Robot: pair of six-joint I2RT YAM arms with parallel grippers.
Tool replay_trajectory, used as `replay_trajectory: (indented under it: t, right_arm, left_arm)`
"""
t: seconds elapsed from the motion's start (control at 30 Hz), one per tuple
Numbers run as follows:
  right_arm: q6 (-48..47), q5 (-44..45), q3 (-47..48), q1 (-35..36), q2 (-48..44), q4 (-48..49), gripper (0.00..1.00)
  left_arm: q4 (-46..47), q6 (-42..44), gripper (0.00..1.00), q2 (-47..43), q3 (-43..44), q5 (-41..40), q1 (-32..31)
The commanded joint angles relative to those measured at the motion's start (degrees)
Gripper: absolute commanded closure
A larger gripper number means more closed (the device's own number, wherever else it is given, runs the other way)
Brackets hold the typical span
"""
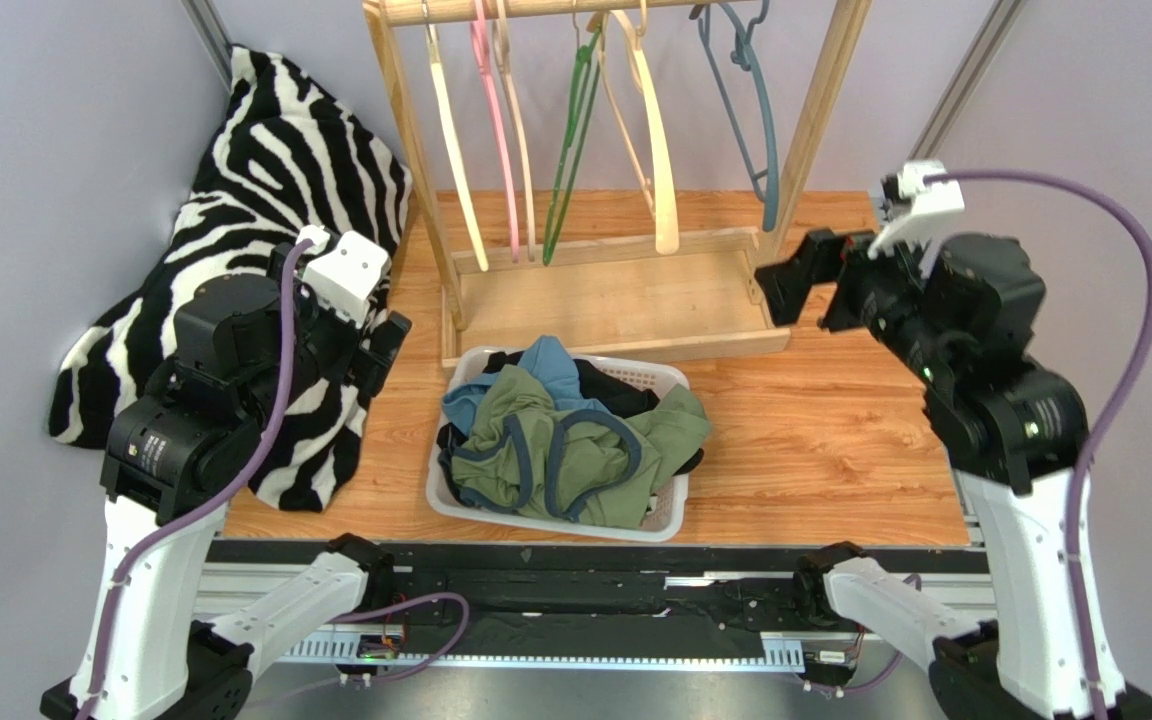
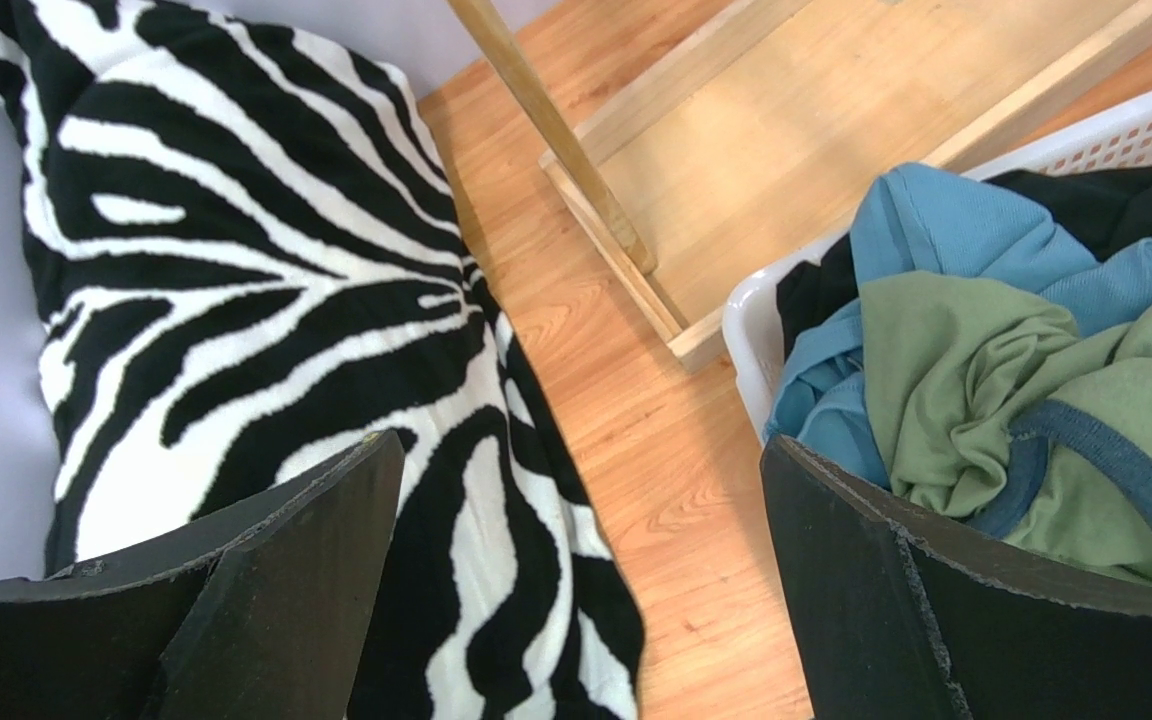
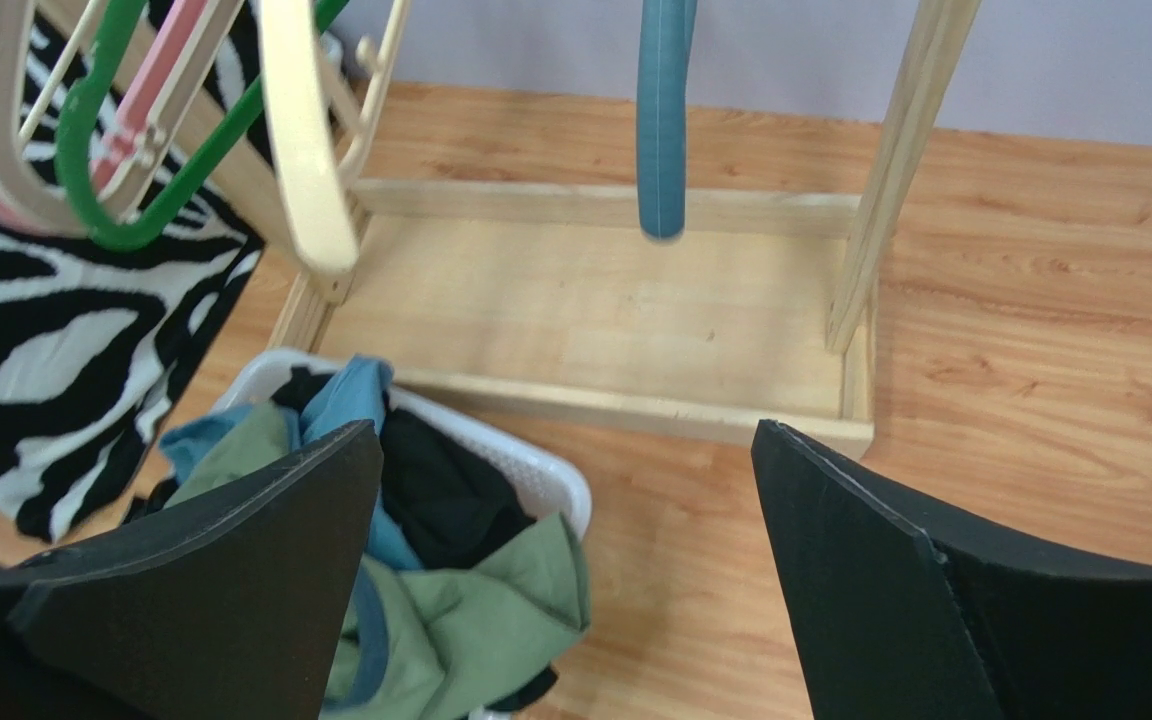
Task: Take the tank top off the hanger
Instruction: Reset both arms
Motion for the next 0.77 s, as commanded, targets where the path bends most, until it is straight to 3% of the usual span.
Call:
replay_trajectory:
  t: [0.0, 0.2, 0.53, 0.73]
  right_arm:
    - [3.8, -3.5, -6.1, 0.6, -6.5, -3.2, 0.00]
    - [4.3, -6.4, -10.4, 1.0, -13.8, -2.5, 0.00]
    - [4.9, -8.9, -10.4, 1.5, -14.0, -4.4, 0.00]
    - [4.4, -8.8, -10.8, 1.5, -12.7, -4.7, 0.00]
  left_arm:
    - [1.7, -2.5, 0.02, -2.5, -3.2, 0.4, 1.0]
    - [0.7, -3.8, 0.02, -6.9, -7.4, 2.4, 1.4]
    - [0.1, -5.6, 0.02, -9.8, -8.2, 4.8, 5.5]
    - [0.9, -6.8, 0.01, -12.7, -10.9, 11.5, 10.5]
